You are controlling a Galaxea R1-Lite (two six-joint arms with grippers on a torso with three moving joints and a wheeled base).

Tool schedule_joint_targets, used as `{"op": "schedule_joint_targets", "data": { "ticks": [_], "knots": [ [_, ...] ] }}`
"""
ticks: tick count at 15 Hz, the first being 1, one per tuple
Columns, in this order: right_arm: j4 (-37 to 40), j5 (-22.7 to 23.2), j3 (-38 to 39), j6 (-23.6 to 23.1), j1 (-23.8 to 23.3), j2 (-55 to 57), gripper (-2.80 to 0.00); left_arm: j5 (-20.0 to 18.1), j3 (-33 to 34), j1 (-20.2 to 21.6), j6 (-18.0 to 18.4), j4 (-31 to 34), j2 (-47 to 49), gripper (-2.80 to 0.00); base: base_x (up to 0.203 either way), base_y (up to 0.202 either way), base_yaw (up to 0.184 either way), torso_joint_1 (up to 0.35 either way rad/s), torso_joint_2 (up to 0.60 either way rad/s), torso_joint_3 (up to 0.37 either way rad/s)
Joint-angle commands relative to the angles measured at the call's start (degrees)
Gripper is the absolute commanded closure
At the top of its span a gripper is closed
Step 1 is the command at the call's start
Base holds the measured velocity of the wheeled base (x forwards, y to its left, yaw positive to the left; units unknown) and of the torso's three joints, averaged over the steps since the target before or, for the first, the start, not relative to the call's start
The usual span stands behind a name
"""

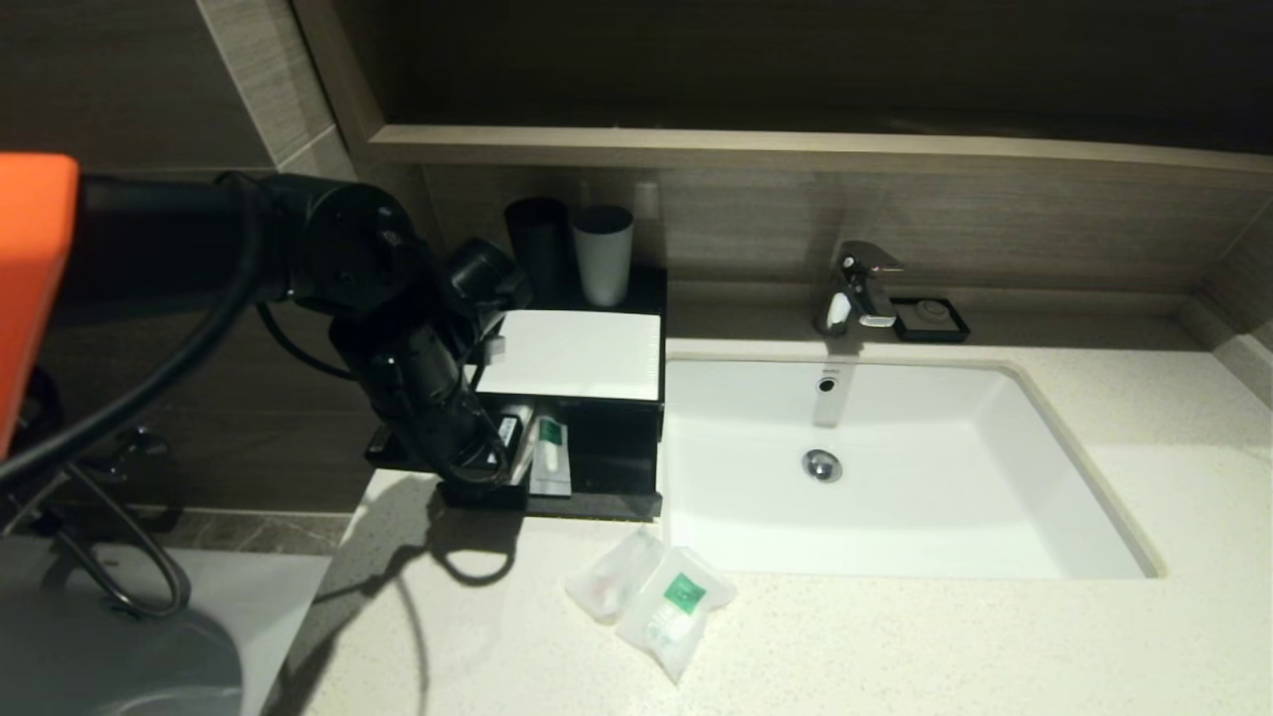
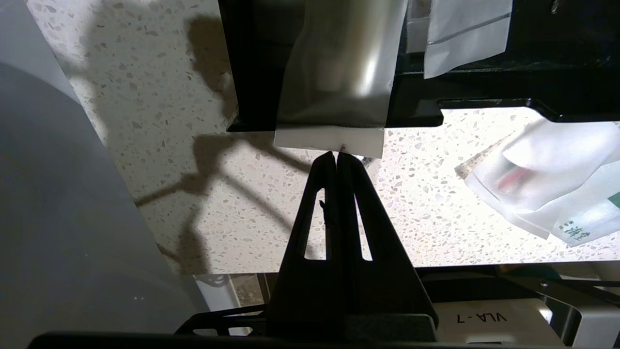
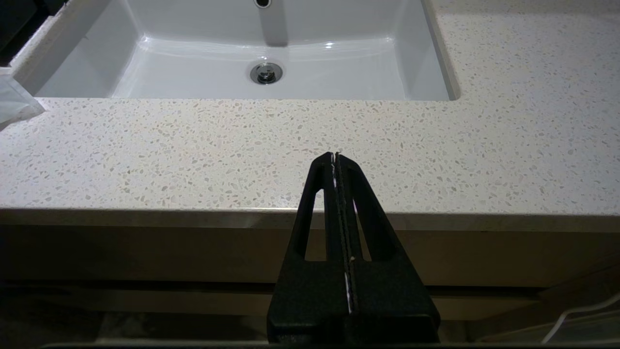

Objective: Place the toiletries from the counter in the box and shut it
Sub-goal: Place the bathroom toiletry into the drawer

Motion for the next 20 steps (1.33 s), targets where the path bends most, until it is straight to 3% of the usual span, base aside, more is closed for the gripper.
{"op": "schedule_joint_targets", "data": {
  "ticks": [1, 13, 15, 18, 20],
  "knots": [
    [0.0, 0.0, -0.1, 0.0, 0.0, 0.0, 0.00, 0.0, -0.3, 0.0, -0.1, 0.1, 0.4, 0.00, 0.000, 0.000, 0.000, 0.000, 0.00, 0.000],
    [0.0, 0.0, 0.0, 0.0, 0.0, 0.0, 0.00, 0.0, -1.4, -0.4, -2.2, -2.8, -2.2, 0.00, 0.000, 0.000, 0.000, 0.000, 0.00, 0.000],
    [0.0, 0.0, 0.0, 0.0, 0.0, 0.0, 0.00, -0.1, -0.6, -1.0, -1.3, -2.5, -5.0, 0.00, 0.000, 0.000, 0.000, 0.000, 0.00, 0.000],
    [0.0, 0.0, 0.0, 0.0, 0.0, 0.0, 0.00, -1.4, 3.3, -3.6, 2.8, -2.3, -8.2, 0.00, 0.000, 0.000, 0.000, 0.000, 0.00, 0.000],
    [0.0, 0.0, 0.0, 0.0, 0.0, 0.0, 0.00, -1.5, 3.8, -5.8, 2.6, -2.3, -8.5, 0.00, 0.000, 0.000, 0.000, 0.000, 0.00, 0.000]
  ]
}}
